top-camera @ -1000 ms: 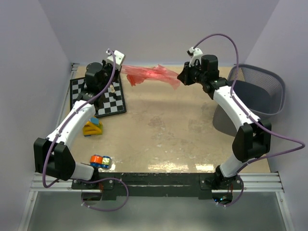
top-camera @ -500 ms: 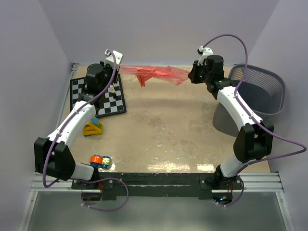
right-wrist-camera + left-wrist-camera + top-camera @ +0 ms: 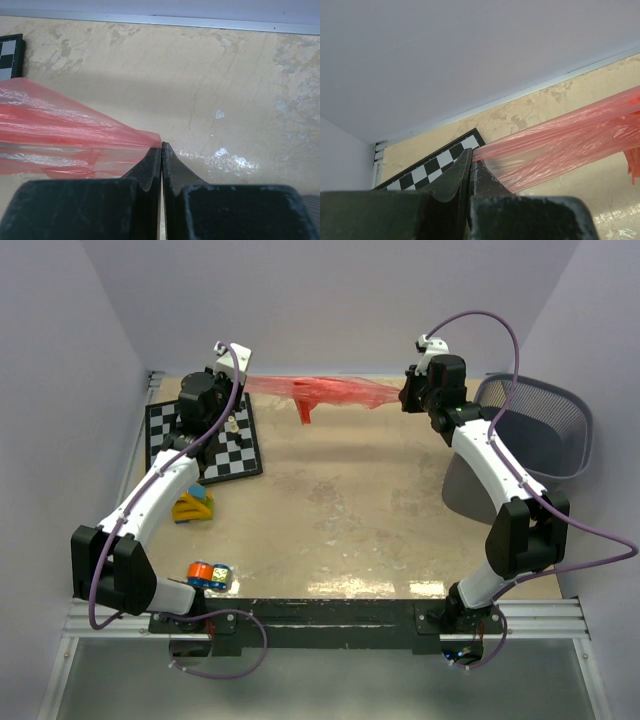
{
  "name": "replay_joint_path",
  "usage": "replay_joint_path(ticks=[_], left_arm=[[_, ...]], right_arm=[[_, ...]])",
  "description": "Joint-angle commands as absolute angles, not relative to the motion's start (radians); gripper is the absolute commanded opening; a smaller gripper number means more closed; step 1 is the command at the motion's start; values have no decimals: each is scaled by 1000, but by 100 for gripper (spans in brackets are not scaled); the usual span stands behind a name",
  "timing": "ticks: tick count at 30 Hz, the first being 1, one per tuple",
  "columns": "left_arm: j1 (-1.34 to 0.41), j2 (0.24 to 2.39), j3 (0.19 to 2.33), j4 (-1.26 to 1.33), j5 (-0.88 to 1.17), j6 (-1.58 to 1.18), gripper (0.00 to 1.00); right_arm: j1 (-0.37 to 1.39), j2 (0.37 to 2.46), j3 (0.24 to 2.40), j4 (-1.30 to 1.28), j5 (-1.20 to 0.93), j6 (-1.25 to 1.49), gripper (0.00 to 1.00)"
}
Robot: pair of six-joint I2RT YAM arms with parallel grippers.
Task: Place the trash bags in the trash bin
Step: Unfold the trash bag at the center of the board.
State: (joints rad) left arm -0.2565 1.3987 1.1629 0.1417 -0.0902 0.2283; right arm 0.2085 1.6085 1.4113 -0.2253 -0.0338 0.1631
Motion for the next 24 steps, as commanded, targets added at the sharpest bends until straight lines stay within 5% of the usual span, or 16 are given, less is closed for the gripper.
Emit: replay_joint_path(ticks=[1,2,6,10,17,24], left_arm=[[-245,1362,1161,198,-156,216,0],[-245,1358,1161,201,-125,209,0],[-255,1322,1157,236,289,167,0],[-304,1330,1170,267,328,124,0],[-307,1387,1190,299,273,26,0],[-324,1459,1230,319,270,-54,0]], right_arm=[[195,1565,1440,-224,-19,120,0],[195,1562,1443,-210,-120,77,2],[207,1531,1495,-225,-331,-27,44],[207,1479,1597,-360,-298,-124,65],[207,1434,1805,-756,-13,-256,73],[198,1286,1744,-961,244,-327,83]])
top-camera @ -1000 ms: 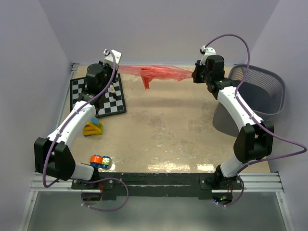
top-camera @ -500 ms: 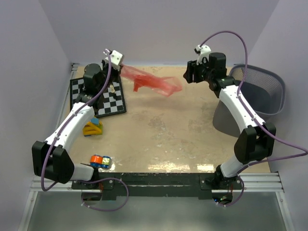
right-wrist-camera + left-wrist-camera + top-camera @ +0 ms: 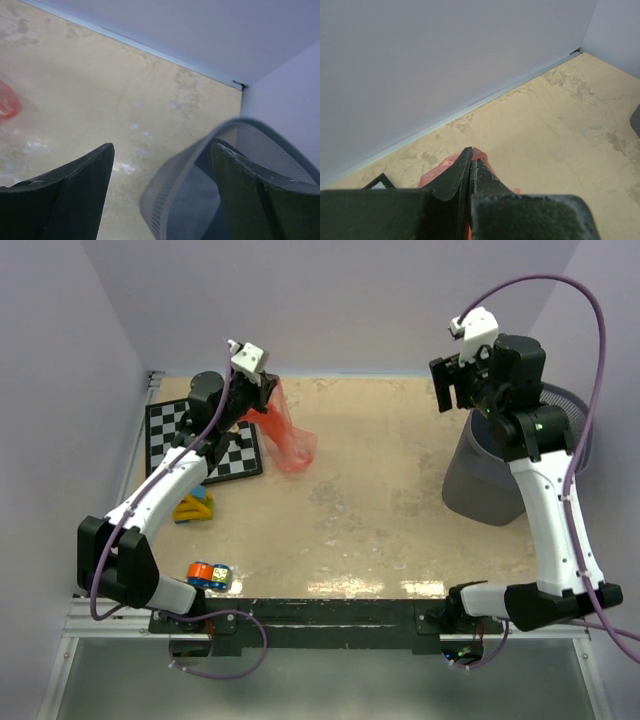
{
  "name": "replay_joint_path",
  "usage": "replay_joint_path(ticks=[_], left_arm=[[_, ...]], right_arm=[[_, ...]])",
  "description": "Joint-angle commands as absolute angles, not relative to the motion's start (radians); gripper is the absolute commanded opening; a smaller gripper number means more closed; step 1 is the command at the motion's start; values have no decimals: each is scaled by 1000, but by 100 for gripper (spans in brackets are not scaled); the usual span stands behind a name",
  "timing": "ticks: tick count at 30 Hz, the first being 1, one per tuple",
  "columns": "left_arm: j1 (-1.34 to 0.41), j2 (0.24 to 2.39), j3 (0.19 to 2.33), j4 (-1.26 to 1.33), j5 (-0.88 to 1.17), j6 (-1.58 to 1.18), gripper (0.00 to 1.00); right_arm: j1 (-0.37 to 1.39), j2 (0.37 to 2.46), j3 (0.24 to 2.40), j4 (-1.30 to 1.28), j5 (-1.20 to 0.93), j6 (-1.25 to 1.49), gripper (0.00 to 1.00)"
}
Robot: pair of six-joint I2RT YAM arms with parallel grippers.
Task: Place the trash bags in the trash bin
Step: Unfold the trash bag at the center of the board, then move the bin to the center of the board.
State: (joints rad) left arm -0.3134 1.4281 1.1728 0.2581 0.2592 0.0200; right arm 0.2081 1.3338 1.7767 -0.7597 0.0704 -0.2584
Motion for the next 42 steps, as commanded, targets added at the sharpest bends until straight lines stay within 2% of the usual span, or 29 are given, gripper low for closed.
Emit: replay_joint_path(ticks=[1,9,13,14,16,17,19,21,23,26,33,38,42], left_arm=[[-325,1468,1232,321,271,-60,0],[-330,1489,1243,324,272,-66,0],[-330,1483,1244,322,249,-45,0],[-330,1482,1244,322,244,-41,0],[-330,1474,1244,321,236,-37,0],[-330,1471,1246,319,233,-35,0],[-328,1460,1255,316,229,-35,0],[-328,1454,1279,302,215,-31,0],[-325,1445,1319,275,192,-29,0],[-319,1436,1393,229,155,-41,0],[-318,1394,1518,245,5,-54,0],[-318,1374,1609,278,-93,-61,0],[-318,1371,1702,299,-86,-104,0]], right_arm=[[190,1270,1727,-997,226,-331,82],[106,1224,1548,-1055,192,-324,78],[101,1262,1508,-1055,152,-319,66],[100,1276,1506,-1057,132,-322,61],[101,1316,1523,-1072,59,-354,35],[103,1337,1546,-1094,10,-383,26],[103,1371,1612,-1121,-110,-437,13],[112,1397,1673,-1129,-225,-477,4],[135,1423,1735,-1134,-313,-515,1],[227,1476,1810,-1149,-385,-563,0],[480,1563,1861,-1111,-428,-624,0],[563,1646,1916,-1101,-454,-650,0],[613,1690,1956,-1088,-483,-669,0]])
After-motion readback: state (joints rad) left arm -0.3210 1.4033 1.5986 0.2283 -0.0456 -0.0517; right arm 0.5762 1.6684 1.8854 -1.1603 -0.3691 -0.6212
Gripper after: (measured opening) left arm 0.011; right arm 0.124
